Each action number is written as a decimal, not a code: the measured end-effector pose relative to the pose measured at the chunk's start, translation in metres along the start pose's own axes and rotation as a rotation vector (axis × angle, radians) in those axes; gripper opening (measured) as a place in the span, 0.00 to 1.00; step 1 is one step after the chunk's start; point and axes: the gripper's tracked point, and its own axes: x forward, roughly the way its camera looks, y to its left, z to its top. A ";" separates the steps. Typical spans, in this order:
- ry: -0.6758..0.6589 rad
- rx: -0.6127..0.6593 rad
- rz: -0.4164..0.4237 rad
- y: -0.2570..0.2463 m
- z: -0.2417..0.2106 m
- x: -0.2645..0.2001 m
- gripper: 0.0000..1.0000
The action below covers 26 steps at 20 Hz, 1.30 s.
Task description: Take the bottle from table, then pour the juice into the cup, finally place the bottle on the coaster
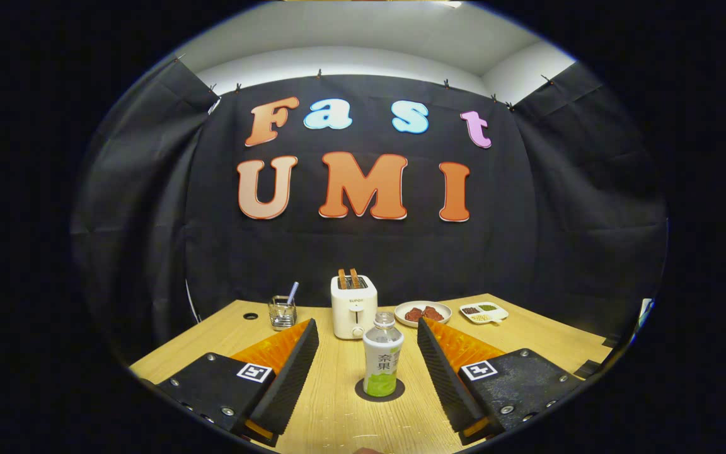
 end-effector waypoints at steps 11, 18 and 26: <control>-0.156 0.069 0.256 0.085 0.084 -0.085 0.93; -0.253 0.129 0.269 0.090 0.108 -0.116 0.93; -0.255 0.085 0.229 0.077 0.108 -0.125 0.93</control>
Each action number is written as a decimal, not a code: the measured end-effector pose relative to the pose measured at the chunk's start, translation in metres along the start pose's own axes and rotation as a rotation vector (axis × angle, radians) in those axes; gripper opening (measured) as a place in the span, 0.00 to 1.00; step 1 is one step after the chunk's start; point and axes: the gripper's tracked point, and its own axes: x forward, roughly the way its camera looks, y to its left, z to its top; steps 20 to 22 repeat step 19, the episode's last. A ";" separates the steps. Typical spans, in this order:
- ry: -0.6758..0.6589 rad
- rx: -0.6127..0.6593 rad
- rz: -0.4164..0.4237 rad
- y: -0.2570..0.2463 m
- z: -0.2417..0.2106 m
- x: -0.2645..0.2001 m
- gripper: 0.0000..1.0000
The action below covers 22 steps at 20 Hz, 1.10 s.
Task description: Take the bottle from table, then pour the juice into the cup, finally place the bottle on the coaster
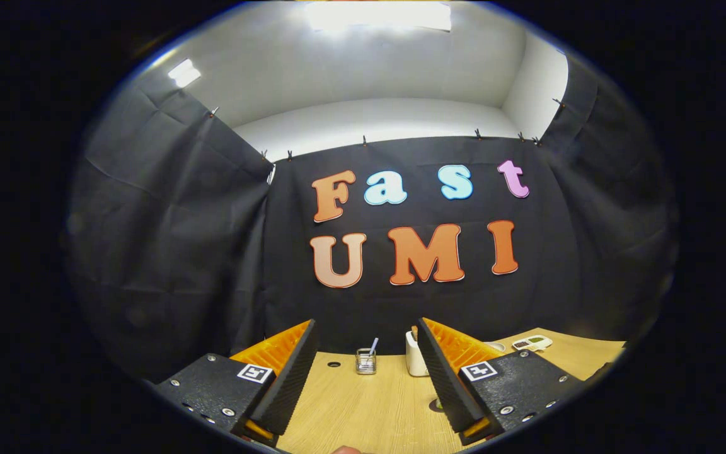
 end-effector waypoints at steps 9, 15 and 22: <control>0.054 -0.076 -0.076 -0.023 -0.017 0.005 0.93; 0.095 -0.116 -0.051 -0.008 -0.028 0.009 0.93; 0.087 -0.120 -0.049 -0.009 -0.024 0.007 0.94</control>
